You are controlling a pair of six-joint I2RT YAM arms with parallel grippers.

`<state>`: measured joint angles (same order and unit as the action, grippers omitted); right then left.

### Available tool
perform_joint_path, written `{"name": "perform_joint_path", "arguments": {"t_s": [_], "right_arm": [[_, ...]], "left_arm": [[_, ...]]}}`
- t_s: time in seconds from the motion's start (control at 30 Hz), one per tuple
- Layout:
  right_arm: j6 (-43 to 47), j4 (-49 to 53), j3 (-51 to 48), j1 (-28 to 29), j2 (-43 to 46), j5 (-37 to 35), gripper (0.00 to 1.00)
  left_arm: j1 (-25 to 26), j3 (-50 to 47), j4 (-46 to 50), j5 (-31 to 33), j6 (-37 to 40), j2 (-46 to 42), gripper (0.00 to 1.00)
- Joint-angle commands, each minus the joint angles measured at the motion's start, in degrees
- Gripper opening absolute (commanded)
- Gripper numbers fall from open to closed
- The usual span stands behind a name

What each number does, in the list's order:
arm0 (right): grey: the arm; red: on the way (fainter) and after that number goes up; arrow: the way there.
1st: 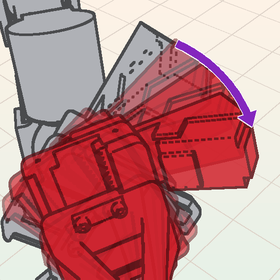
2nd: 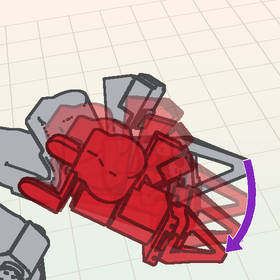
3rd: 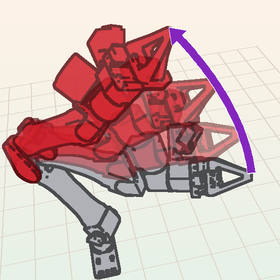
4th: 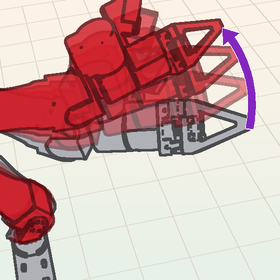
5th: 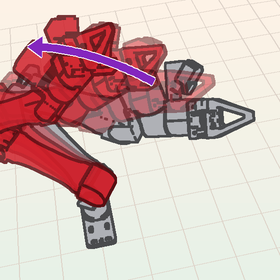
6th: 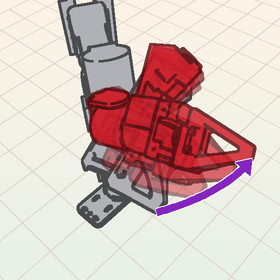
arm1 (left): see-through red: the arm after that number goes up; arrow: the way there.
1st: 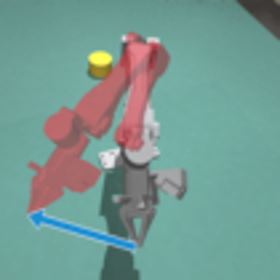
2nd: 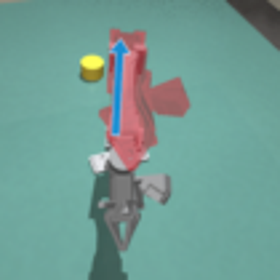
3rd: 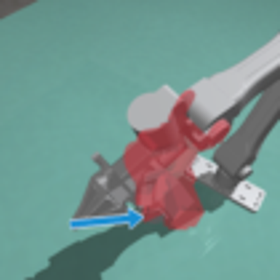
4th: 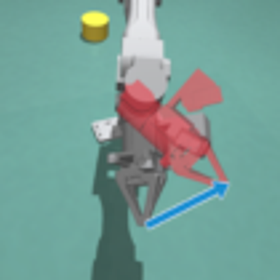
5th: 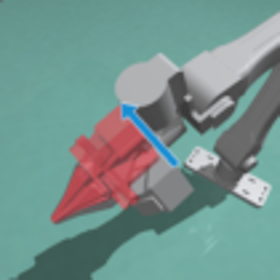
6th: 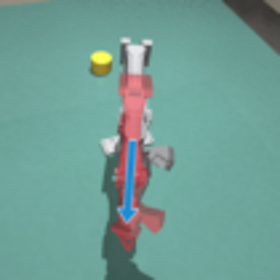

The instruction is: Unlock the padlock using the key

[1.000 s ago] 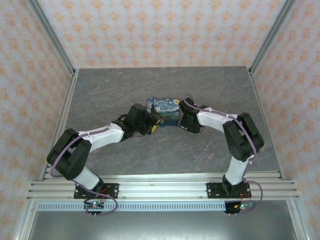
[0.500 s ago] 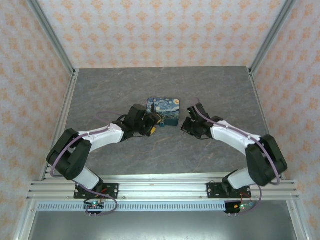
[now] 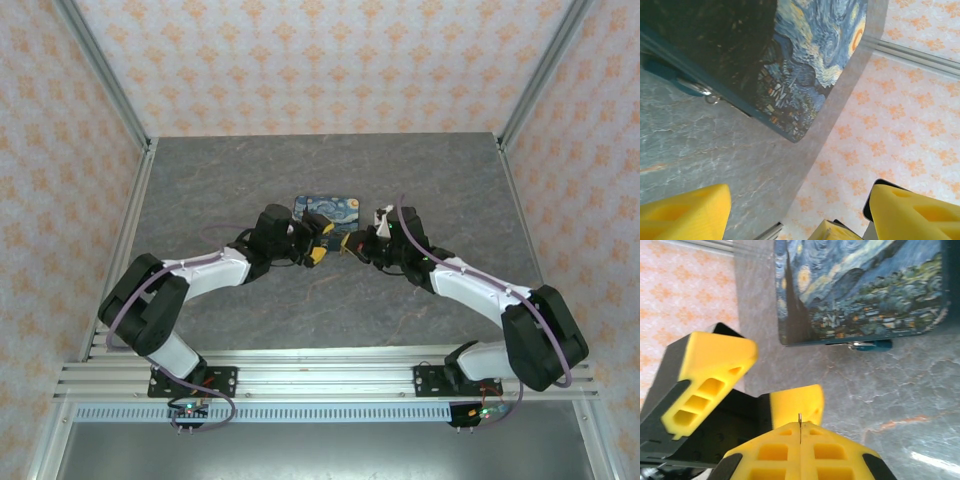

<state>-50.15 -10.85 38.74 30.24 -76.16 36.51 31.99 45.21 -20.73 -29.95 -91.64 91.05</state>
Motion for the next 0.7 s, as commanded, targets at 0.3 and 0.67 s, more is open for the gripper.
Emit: {"name": "perform_joint_path", "arguments": {"t_s": [0.3, 0.67], "right_arm": [[-3.46, -4.77, -2.22, -0.09, 2.07, -3.29, 0.0], [-3.83, -6.73, -2.14, -0.22, 1.77, -1.45, 0.0]], "left_arm": [[1.94, -2.07, -7.44, -1.07, -5.15, -0.46, 0.41], [3.81, -0.87, -11.18, -1.93, -6.42, 2.64, 0.69]]}}
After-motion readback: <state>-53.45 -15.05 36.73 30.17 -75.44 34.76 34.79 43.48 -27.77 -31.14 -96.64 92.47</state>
